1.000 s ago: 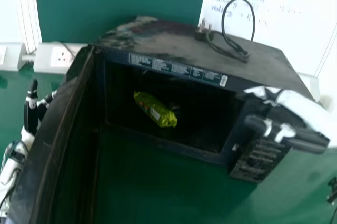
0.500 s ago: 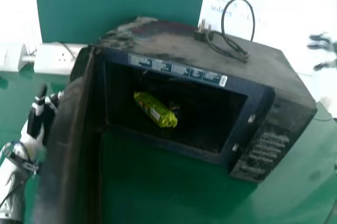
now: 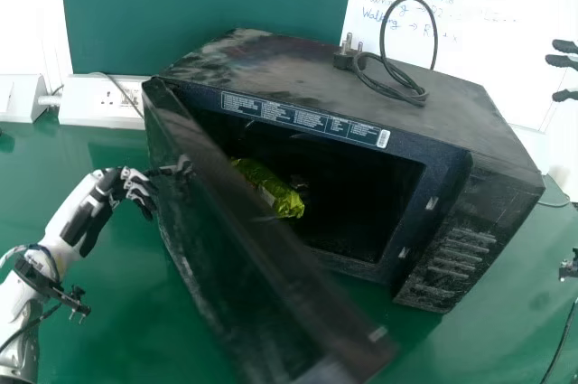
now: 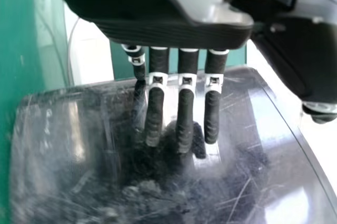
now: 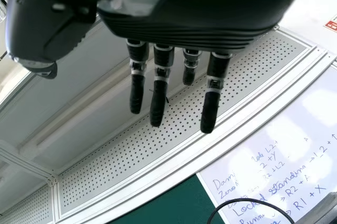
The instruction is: Put biscuit inside oven
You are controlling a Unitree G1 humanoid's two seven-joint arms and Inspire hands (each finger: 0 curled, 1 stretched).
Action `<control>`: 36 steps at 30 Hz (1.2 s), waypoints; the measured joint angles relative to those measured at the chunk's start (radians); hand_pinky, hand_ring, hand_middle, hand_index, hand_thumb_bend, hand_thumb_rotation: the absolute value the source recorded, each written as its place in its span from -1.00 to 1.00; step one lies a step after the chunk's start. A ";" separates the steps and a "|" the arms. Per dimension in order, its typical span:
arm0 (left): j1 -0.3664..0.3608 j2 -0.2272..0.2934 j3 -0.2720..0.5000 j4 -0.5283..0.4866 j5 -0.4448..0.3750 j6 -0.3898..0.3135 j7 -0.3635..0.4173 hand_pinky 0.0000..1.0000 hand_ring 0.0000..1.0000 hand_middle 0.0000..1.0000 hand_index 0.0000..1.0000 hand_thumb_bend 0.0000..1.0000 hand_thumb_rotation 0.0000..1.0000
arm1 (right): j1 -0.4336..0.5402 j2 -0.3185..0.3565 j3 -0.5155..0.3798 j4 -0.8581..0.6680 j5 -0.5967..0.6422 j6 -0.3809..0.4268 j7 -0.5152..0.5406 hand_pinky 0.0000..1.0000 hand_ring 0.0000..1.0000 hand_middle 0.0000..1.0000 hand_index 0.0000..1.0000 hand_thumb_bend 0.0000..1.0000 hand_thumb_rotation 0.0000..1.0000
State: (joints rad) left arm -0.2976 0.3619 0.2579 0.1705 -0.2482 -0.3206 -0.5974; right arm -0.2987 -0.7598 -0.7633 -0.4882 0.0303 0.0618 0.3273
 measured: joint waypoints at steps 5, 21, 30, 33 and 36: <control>0.008 0.013 -0.014 -0.003 0.017 -0.023 0.014 -0.45 -0.33 -0.15 -0.02 0.03 -0.85 | 0.001 0.000 0.003 0.001 0.001 -0.004 -0.013 0.02 0.21 0.35 0.44 0.63 0.12; 0.008 0.038 -0.037 0.016 0.023 -0.051 0.027 -0.44 -0.33 -0.14 -0.02 0.03 -0.86 | 0.005 -0.008 0.013 0.021 0.023 -0.024 -0.018 0.02 0.21 0.35 0.43 0.61 0.10; 0.003 0.049 -0.049 0.065 0.053 -0.097 0.032 -0.45 -0.35 -0.14 0.33 0.31 -0.79 | 0.007 -0.020 0.016 0.024 0.025 0.010 -0.024 -0.04 0.23 0.36 0.45 0.74 0.09; 0.003 0.059 -0.061 0.071 0.092 -0.109 0.051 -0.46 -0.38 -0.16 0.46 0.36 -0.77 | 0.007 -0.020 0.018 0.021 0.025 0.011 -0.031 -0.07 0.21 0.36 0.44 0.70 0.09; 0.003 0.069 -0.073 0.066 0.126 -0.116 0.074 -0.47 -0.39 -0.16 0.56 0.37 -0.79 | 0.007 -0.021 0.018 0.032 0.024 -0.012 -0.031 -0.04 0.22 0.36 0.41 0.72 0.09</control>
State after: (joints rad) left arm -0.2948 0.4309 0.1846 0.2365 -0.1223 -0.4366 -0.5232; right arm -0.2916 -0.7809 -0.7453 -0.4560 0.0543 0.0494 0.2963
